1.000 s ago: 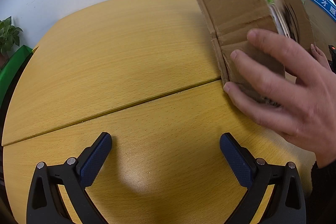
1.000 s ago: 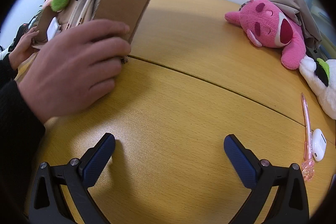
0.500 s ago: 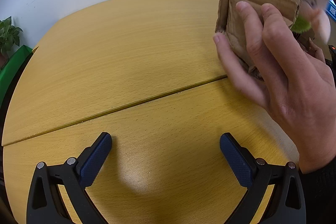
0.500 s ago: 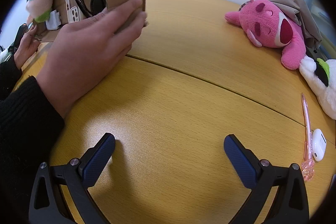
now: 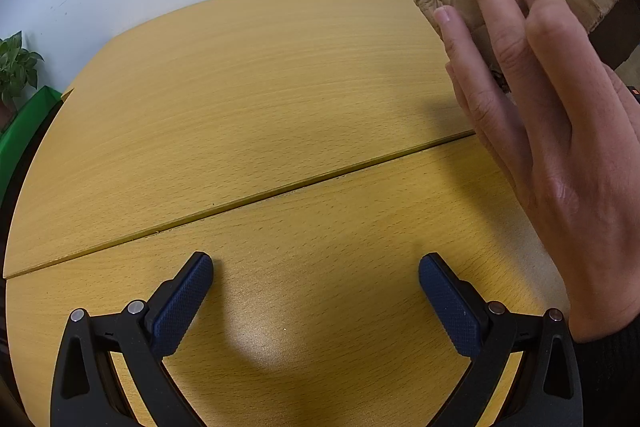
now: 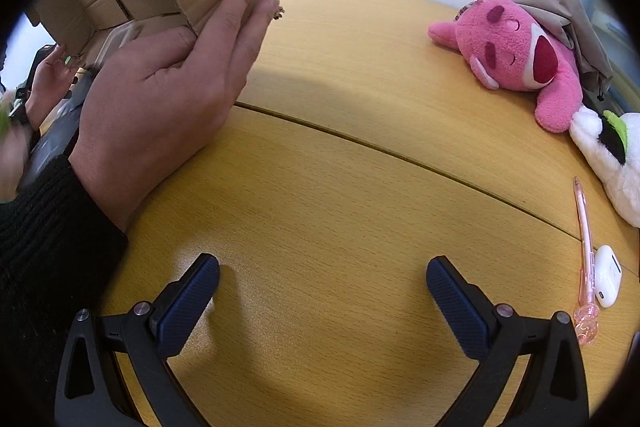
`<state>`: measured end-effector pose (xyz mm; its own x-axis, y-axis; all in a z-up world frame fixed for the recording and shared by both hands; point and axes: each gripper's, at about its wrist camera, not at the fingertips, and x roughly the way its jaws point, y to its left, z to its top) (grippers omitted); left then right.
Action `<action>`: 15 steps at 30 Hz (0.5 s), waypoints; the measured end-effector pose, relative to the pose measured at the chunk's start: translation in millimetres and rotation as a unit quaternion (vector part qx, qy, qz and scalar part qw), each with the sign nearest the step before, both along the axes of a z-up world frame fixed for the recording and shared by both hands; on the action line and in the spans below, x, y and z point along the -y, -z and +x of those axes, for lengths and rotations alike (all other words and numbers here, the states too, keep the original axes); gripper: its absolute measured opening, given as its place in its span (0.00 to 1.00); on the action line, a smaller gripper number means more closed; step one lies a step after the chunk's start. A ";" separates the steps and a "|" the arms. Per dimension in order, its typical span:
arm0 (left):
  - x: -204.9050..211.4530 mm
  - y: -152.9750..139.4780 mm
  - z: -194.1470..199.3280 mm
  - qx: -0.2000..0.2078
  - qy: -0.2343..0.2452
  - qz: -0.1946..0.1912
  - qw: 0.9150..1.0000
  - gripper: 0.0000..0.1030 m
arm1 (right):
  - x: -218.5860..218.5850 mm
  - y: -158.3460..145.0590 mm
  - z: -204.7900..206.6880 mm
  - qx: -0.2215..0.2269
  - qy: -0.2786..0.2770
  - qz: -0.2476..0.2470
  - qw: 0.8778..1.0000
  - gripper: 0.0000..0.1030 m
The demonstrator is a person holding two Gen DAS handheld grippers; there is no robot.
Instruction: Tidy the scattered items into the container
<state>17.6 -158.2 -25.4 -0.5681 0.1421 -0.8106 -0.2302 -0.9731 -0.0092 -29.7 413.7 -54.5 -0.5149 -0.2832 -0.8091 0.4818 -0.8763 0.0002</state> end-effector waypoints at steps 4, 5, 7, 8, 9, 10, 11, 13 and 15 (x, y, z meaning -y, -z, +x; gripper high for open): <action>1.4 -5.2 -1.4 0.000 0.000 0.000 1.000 1.00 | 0.0 -0.1 -0.1 0.000 0.000 0.000 1.000 1.00; 1.8 -6.9 -1.9 0.000 0.000 0.000 1.000 1.00 | 0.2 -0.4 1.8 0.000 0.000 0.000 1.000 1.00; 1.6 -7.4 -1.7 0.000 0.000 0.000 1.000 1.00 | 0.2 -0.5 1.9 0.000 0.000 0.000 1.000 1.00; 1.3 -6.4 -1.1 0.000 0.000 0.000 1.000 1.00 | 0.2 -0.4 1.9 0.000 0.000 0.000 1.000 1.00; 1.4 -7.6 -1.4 0.000 0.000 0.000 1.000 1.00 | 0.1 -0.4 1.8 0.000 0.000 0.000 1.000 1.00; 0.8 -6.3 -0.9 0.000 0.000 0.000 1.000 1.00 | 0.1 -0.4 1.8 0.000 0.000 0.000 1.000 1.00; 1.2 -7.9 -1.3 0.000 0.000 0.000 1.000 1.00 | 0.0 -0.4 1.6 0.000 0.000 0.000 1.000 1.00; 0.4 -6.7 -0.6 0.000 0.000 0.000 1.000 1.00 | 0.0 -0.4 1.8 0.000 0.000 0.000 1.000 1.00; -0.1 -5.5 -0.3 0.000 0.000 0.000 1.000 1.00 | 0.0 -0.4 1.8 0.000 0.000 0.000 1.000 1.00</action>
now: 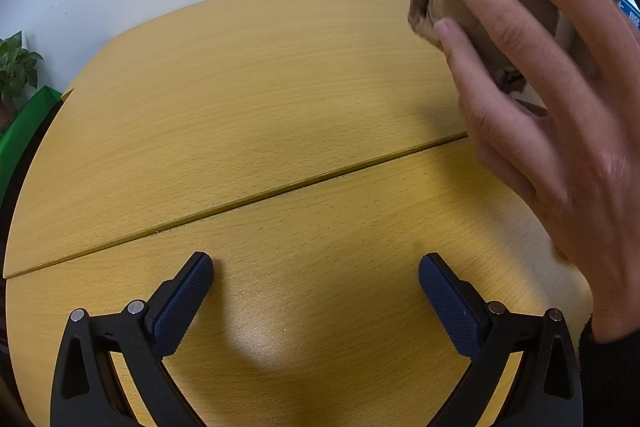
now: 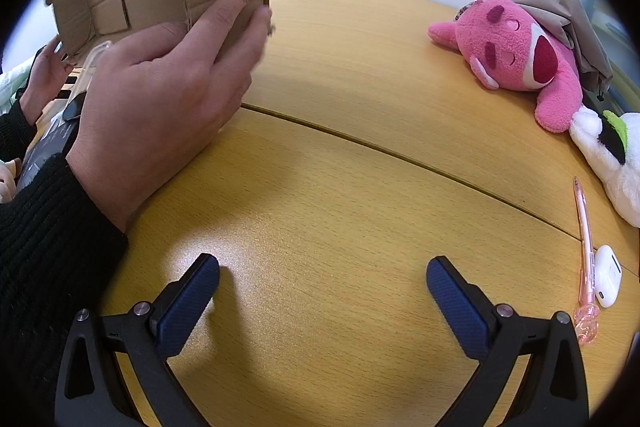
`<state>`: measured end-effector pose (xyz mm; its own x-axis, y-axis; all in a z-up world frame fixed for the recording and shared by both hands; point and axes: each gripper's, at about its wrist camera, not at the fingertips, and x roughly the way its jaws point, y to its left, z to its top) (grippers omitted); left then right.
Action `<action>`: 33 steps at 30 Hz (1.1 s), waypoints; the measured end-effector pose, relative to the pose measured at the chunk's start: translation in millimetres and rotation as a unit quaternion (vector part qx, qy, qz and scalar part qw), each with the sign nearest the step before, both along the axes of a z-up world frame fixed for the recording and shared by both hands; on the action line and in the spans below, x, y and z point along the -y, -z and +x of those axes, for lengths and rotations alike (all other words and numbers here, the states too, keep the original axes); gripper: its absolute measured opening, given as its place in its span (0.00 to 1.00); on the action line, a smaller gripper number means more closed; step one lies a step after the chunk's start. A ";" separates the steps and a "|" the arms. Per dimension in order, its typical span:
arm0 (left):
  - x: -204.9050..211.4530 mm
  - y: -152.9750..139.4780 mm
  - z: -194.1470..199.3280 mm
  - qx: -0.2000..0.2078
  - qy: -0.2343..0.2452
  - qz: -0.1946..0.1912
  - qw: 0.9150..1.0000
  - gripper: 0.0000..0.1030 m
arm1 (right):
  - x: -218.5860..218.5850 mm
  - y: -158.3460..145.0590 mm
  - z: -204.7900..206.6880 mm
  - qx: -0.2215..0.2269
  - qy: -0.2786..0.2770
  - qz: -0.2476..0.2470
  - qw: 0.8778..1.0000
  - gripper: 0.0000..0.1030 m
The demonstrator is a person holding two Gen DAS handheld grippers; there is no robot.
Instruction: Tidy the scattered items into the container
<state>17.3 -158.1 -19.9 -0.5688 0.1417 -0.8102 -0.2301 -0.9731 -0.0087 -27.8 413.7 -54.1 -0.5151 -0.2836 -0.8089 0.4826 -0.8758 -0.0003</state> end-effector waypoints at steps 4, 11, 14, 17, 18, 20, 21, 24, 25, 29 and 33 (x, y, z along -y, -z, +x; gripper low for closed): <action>-0.5 -0.6 0.2 0.000 0.000 0.000 1.000 1.00 | -0.1 0.0 0.0 0.000 0.000 0.000 1.000 1.00; -0.4 -3.5 -0.3 0.000 0.000 0.000 1.000 1.00 | -0.2 0.1 0.1 0.000 0.000 0.000 1.000 1.00; 0.2 -8.4 -0.7 0.000 0.000 0.000 1.000 1.00 | -0.2 0.1 -0.6 0.000 0.000 0.000 1.000 1.00; -0.4 -8.1 -0.1 0.000 0.000 0.000 1.000 1.00 | -0.3 0.1 0.0 0.000 0.000 0.000 1.000 1.00; -1.0 -6.3 0.2 0.000 0.000 0.000 1.000 1.00 | -0.3 0.0 -0.3 0.000 0.000 0.000 1.000 1.00; -0.7 -8.0 -0.2 0.000 0.000 0.000 1.000 1.00 | -0.2 0.0 0.0 0.000 0.000 0.000 1.000 1.00; -1.3 -6.0 0.0 0.000 0.000 0.000 1.000 1.00 | -0.3 0.0 -0.1 0.000 -0.001 0.000 1.000 1.00; -1.3 -6.2 0.4 -0.001 0.000 0.000 1.000 1.00 | -0.3 0.1 -0.1 0.000 -0.001 0.000 1.000 1.00; -1.6 -5.5 0.6 0.000 0.000 0.000 1.000 1.00 | -0.4 0.1 -0.3 0.000 -0.001 0.000 1.000 1.00; -1.8 -4.7 0.8 -0.001 0.000 0.000 1.000 1.00 | -0.3 0.0 -0.1 0.000 -0.001 0.000 1.000 1.00; -2.2 -4.2 1.0 -0.001 0.000 0.000 1.000 1.00 | -0.4 0.0 -0.1 0.000 -0.001 0.000 1.000 1.00</action>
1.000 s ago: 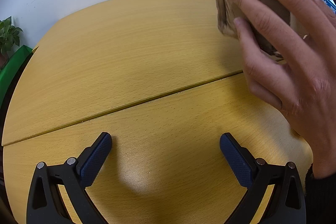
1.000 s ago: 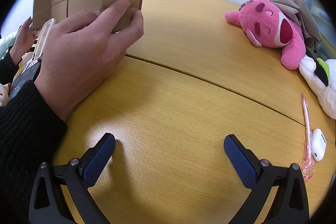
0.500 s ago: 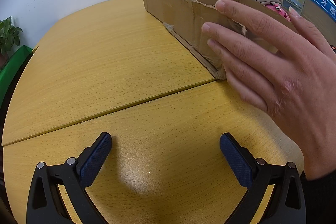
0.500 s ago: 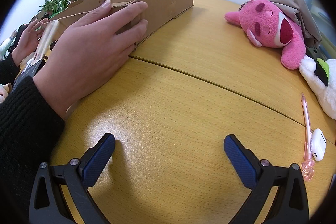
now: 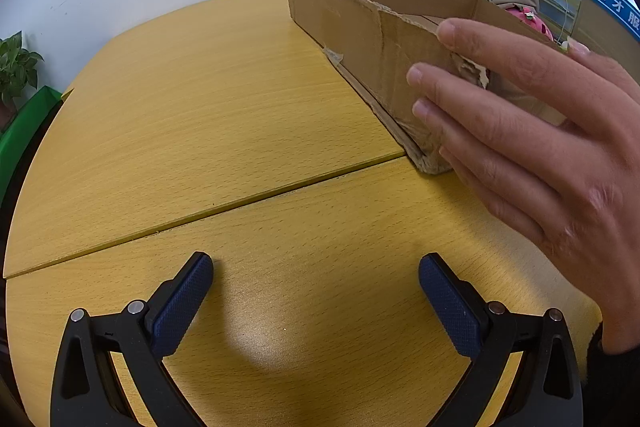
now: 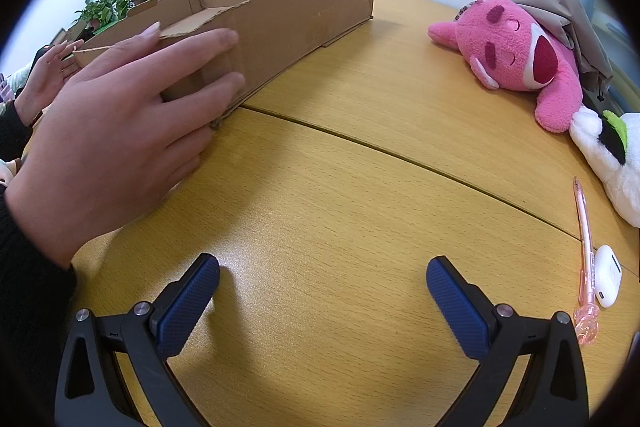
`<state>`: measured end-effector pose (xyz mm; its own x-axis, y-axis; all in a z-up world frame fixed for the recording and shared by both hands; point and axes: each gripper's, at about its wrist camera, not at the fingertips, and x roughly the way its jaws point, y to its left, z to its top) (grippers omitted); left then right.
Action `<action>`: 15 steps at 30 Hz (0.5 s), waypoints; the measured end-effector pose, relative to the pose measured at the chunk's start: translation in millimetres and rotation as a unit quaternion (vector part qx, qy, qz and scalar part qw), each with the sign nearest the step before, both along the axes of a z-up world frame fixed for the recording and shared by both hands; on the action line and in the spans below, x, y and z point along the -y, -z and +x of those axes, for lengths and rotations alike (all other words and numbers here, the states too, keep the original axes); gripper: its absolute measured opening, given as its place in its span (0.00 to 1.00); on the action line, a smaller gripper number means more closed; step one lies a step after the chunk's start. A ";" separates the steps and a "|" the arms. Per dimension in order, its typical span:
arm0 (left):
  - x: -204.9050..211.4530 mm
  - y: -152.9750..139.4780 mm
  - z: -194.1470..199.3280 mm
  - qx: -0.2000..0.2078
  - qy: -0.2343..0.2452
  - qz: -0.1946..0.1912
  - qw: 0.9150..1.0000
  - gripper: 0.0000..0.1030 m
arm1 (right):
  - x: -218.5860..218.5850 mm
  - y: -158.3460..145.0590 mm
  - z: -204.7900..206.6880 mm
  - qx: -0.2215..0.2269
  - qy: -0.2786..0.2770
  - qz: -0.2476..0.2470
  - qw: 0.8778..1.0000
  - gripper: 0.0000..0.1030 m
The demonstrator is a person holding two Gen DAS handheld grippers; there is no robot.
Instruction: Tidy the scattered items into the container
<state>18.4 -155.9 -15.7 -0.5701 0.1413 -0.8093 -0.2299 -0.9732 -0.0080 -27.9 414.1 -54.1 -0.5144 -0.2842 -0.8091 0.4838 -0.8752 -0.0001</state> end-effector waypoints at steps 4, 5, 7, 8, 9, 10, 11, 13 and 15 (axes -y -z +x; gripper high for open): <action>-0.1 -0.5 0.1 0.000 0.000 0.000 1.000 1.00 | -0.1 0.0 -0.1 0.000 0.000 0.000 1.000 1.00; -0.2 0.4 0.1 0.000 0.000 0.000 1.000 1.00 | -0.1 0.0 -0.1 0.000 0.000 0.000 1.000 1.00; -0.4 0.5 0.3 0.000 0.000 0.000 1.000 1.00 | -0.1 0.0 -0.2 0.000 0.000 0.000 1.000 1.00; -0.2 -1.2 0.1 0.000 0.000 0.000 1.000 1.00 | -0.2 0.0 -0.2 0.000 0.000 0.000 1.000 1.00; -0.5 0.5 0.2 0.000 0.000 0.000 1.000 1.00 | -0.1 0.0 -0.1 0.000 0.000 0.000 1.000 1.00; -0.4 0.1 0.2 0.000 0.000 0.000 1.000 1.00 | -0.1 0.0 -0.1 0.000 0.000 0.000 1.000 1.00; -0.7 1.1 0.4 0.000 0.000 0.000 1.000 1.00 | -0.2 0.0 -0.3 0.000 0.000 0.000 1.000 1.00; -0.7 1.0 0.4 0.000 0.000 0.000 1.000 1.00 | -0.1 0.0 -0.2 0.000 0.000 0.000 1.000 1.00; -0.9 1.5 0.5 0.000 0.000 0.000 1.000 1.00 | -0.2 0.0 -0.4 0.000 0.000 0.000 1.000 1.00</action>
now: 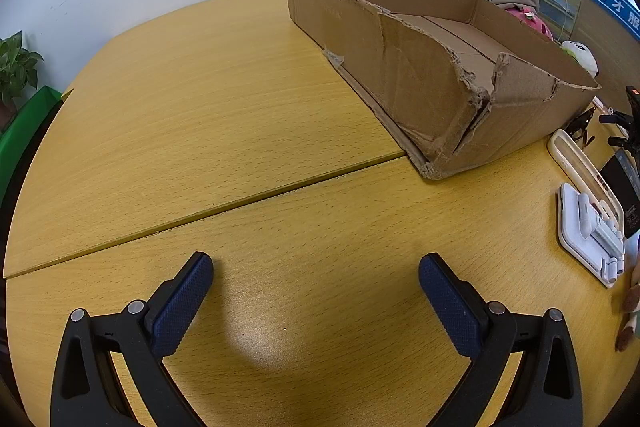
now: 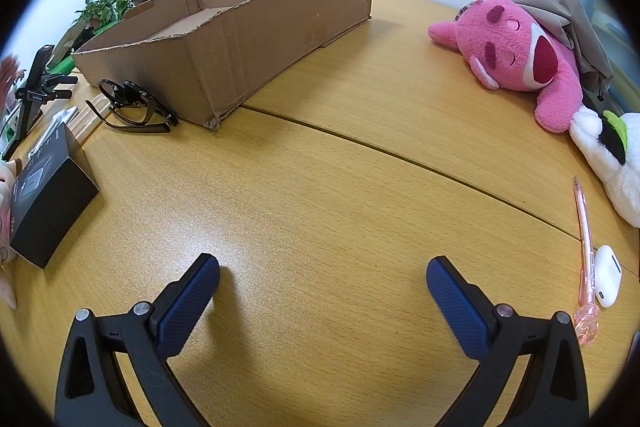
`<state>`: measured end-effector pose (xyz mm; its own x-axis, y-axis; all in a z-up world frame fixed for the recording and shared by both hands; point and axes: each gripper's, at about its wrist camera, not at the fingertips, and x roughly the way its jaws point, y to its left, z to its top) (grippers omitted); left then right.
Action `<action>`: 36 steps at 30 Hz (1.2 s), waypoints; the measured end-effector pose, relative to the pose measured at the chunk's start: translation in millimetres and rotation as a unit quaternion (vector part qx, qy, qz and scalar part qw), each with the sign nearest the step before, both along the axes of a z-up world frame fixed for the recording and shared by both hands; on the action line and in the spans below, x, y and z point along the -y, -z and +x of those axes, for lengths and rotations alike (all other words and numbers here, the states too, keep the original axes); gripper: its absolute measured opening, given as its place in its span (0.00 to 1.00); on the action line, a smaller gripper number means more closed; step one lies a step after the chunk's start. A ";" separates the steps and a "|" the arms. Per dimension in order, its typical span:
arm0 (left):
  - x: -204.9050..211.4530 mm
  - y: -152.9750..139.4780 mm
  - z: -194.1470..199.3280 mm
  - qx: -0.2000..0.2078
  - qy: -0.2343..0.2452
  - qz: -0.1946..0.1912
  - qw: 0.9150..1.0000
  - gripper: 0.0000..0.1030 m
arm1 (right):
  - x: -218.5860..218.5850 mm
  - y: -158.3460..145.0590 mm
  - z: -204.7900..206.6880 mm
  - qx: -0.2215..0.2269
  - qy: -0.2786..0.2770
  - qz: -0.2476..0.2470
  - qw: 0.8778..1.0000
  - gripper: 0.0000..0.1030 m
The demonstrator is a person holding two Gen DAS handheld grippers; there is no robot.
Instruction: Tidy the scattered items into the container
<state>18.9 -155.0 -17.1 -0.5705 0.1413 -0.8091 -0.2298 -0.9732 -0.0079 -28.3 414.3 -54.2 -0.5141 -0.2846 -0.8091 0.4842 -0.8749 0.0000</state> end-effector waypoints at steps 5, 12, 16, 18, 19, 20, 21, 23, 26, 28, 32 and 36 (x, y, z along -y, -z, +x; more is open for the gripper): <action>-0.2 0.4 0.1 0.000 0.000 0.000 1.000 1.00 | 0.0 0.0 0.3 0.000 0.000 0.000 1.000 1.00; -2.7 0.5 -1.4 0.000 -0.005 0.001 1.000 1.00 | 0.3 0.0 0.4 0.000 0.002 0.000 1.000 1.00; -3.3 0.6 -7.9 -0.001 -0.057 0.002 0.998 1.00 | 2.8 -0.1 3.8 0.000 0.033 0.000 0.999 1.00; 8.5 15.0 15.3 -0.001 -0.112 0.002 0.994 1.00 | 3.0 -0.2 6.5 0.000 0.048 0.001 0.999 1.00; 6.3 14.9 20.0 0.001 -0.133 0.002 0.991 1.00 | 2.9 -0.7 9.8 0.003 0.072 0.004 0.997 1.00; 1.5 13.3 24.2 0.007 -0.133 0.002 0.991 1.00 | 2.8 -1.1 15.6 0.001 0.093 0.006 0.996 0.99; -4.3 12.0 28.2 0.013 -0.123 0.002 0.992 1.00 | 3.5 -1.5 20.3 -0.003 0.103 0.010 0.995 0.99; -24.0 7.1 41.8 0.023 -0.074 0.006 0.997 1.00 | 9.1 -7.7 39.5 -0.026 0.114 0.014 0.993 0.99; -43.3 -17.8 74.2 -0.005 -0.065 0.086 0.994 1.00 | 23.4 -34.0 73.9 -0.062 0.139 -0.005 0.988 0.99; -58.3 -45.1 95.3 -0.036 -0.063 0.110 0.991 1.00 | 35.6 -57.0 94.9 -0.082 0.141 -0.029 0.986 0.99; -97.3 -102.3 133.4 -0.081 -0.038 0.158 0.983 1.00 | 68.3 -95.8 125.6 -0.090 0.128 -0.066 0.985 0.99; -138.8 -126.4 138.0 -0.090 -0.027 0.159 0.983 1.00 | 116.0 -111.5 146.1 -0.079 0.105 -0.082 0.988 0.99</action>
